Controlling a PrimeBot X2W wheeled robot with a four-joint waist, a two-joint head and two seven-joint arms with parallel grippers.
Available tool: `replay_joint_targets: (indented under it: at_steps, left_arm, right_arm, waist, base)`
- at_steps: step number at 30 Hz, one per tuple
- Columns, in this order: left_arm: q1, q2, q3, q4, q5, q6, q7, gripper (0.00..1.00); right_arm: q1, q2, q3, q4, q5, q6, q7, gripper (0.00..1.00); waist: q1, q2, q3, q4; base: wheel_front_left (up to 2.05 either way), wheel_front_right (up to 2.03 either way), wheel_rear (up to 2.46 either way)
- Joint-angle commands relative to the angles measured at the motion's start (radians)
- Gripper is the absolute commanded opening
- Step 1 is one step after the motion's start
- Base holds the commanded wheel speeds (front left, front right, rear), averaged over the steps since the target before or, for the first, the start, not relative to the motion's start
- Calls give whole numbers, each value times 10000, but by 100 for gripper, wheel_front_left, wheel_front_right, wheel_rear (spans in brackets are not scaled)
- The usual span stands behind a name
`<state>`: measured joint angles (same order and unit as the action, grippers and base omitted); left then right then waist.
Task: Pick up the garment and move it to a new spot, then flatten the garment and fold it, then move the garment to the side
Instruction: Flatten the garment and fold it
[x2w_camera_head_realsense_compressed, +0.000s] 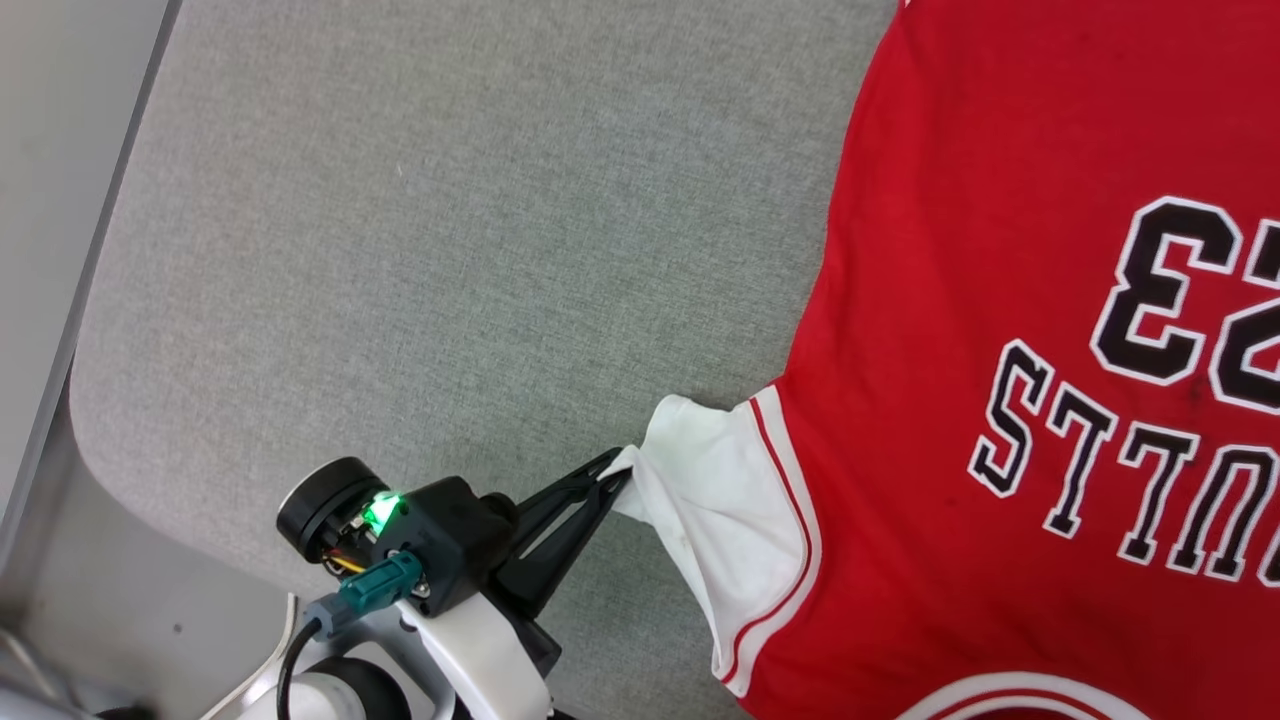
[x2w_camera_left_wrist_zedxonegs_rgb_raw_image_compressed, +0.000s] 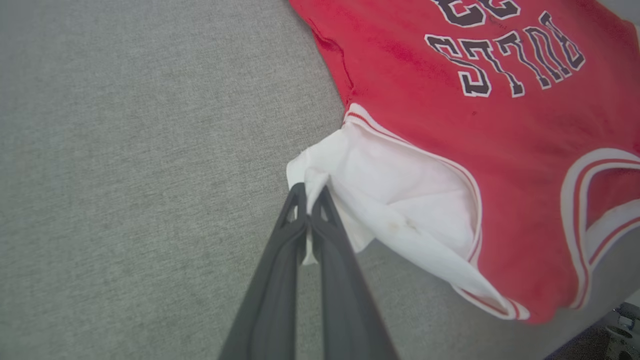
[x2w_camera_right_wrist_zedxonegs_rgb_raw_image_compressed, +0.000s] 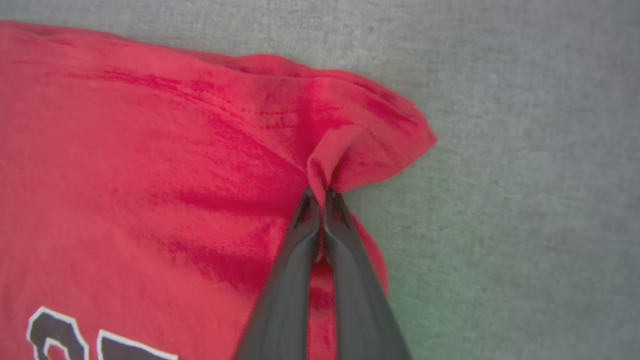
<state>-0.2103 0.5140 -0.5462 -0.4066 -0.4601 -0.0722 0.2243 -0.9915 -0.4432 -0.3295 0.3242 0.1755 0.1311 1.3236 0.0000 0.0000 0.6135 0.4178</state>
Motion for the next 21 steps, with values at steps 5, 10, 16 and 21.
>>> replay_joint_targets:
  at_steps: [5,10,16,21]
  left_arm:
    - [8,22,102,129,36,153,-69,0]
    - [191,119,155,284,69,300,-43,0]
    - [583,-29,105,510,-64,626,-2,0]
    - [1025,-52,134,765,-209,884,-70,0]
  right_arm:
    - [1153,160,114,142,308,-8,-114,0]
    - [2272,254,218,74,756,-9,-361,0]
    - [3716,434,340,-79,1506,-8,-791,0]
    - [5161,550,517,-400,2201,-8,-1199,0]
  waist:
    - [0,0,-849,-520]
    - [0,0,-1784,-1012]
    - [0,0,-2906,-1631]
    - [0,0,-3784,-2112]
  base:
    - [0,0,0]
    - [0,0,0]
    - [0,0,0]
    - [0,0,0]
